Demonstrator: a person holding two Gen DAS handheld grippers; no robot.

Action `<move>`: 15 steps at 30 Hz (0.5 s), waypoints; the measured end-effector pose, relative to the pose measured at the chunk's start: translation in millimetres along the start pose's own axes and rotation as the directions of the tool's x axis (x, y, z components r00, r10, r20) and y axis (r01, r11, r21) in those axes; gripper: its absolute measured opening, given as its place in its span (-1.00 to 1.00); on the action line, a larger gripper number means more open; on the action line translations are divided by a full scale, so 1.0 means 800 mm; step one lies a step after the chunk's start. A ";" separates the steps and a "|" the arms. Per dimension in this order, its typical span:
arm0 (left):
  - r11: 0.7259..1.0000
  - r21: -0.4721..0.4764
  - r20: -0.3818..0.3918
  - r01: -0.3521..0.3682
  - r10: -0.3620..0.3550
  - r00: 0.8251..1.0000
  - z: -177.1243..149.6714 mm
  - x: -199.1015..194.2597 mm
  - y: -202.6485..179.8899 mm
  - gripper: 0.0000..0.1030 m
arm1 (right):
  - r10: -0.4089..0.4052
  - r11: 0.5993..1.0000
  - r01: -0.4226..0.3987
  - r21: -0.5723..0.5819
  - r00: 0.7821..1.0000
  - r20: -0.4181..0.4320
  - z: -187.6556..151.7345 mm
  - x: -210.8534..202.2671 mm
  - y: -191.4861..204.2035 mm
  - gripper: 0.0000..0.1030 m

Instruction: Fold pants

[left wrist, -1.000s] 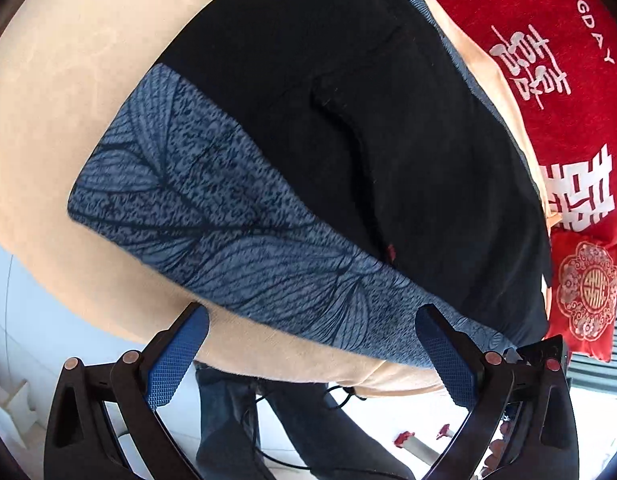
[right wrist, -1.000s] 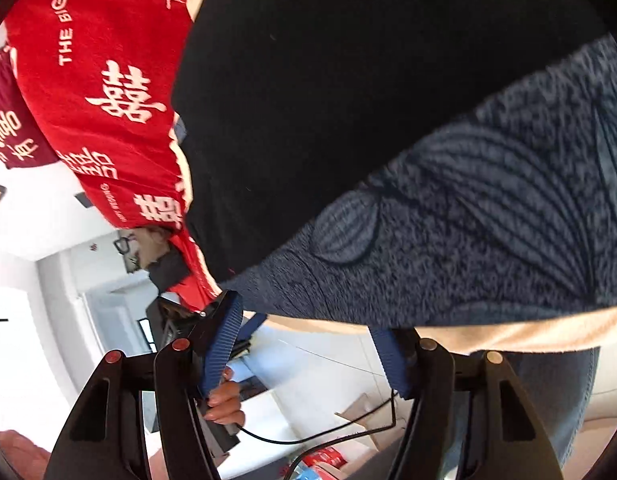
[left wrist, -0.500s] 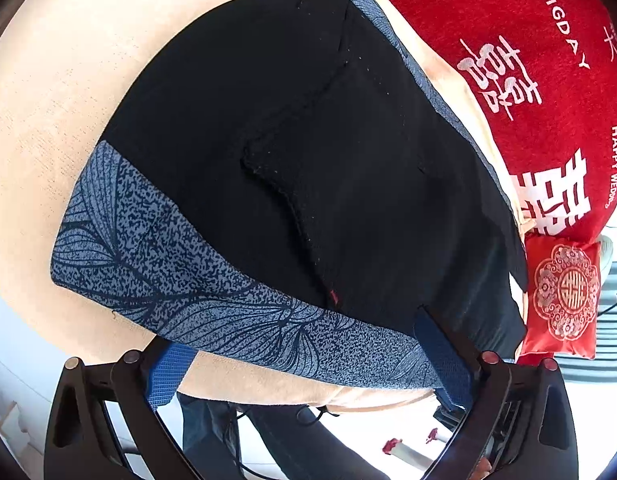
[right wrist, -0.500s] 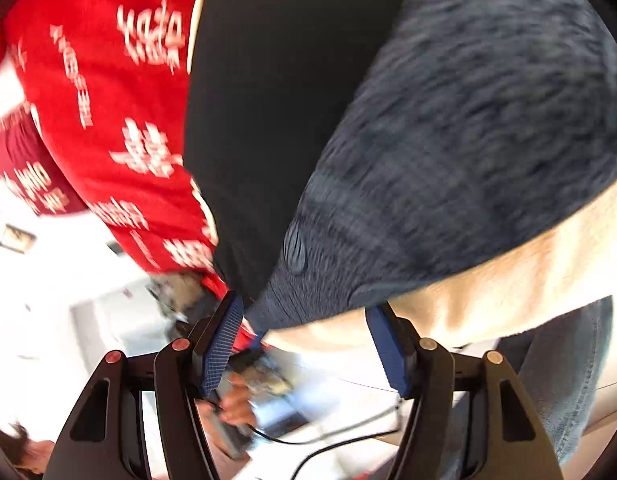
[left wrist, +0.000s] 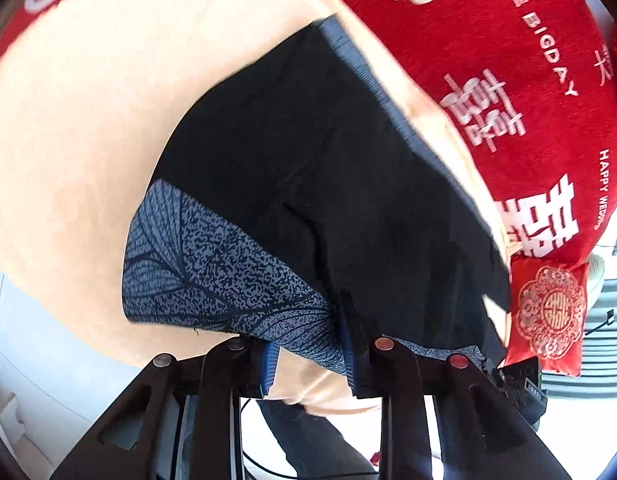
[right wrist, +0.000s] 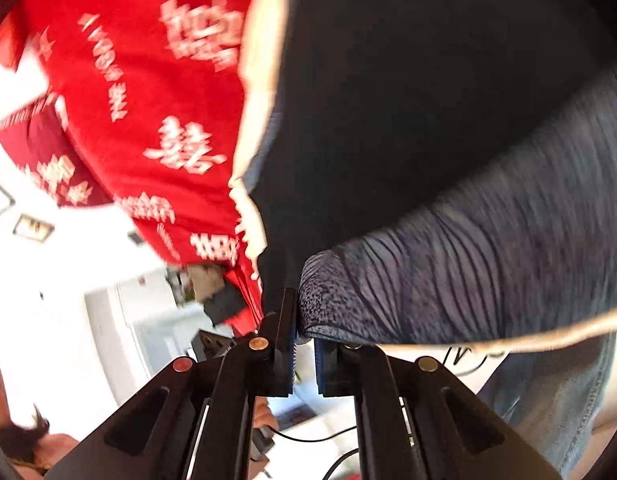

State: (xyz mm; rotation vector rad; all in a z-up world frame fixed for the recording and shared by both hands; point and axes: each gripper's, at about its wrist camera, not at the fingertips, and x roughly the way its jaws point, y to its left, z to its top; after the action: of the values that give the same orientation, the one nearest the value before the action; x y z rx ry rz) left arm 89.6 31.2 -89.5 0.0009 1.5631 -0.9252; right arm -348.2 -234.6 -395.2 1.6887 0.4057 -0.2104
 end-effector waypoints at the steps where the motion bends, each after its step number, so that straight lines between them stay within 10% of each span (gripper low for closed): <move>1: 1.000 0.005 0.021 0.006 -0.006 1.000 0.010 -0.009 -0.013 -0.45 | -0.004 1.000 0.004 -0.029 1.000 -0.012 0.014 0.001 0.022 -0.84; 10: 0.990 0.140 0.174 -0.026 0.001 0.985 0.156 0.012 -0.125 -0.45 | -0.083 0.982 0.067 -0.178 0.993 -0.084 0.182 0.020 0.113 -0.82; 15: 0.969 0.166 0.183 -0.182 0.151 0.971 0.235 0.093 -0.136 -0.44 | -0.248 0.957 0.224 -0.185 0.961 -0.123 0.271 0.086 0.099 -0.77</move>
State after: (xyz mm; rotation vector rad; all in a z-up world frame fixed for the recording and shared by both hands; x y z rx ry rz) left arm 174.9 -181.5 -77.2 0.1772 1.2961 -0.9068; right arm -234.9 -447.1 -382.1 1.4906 0.7177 -0.2226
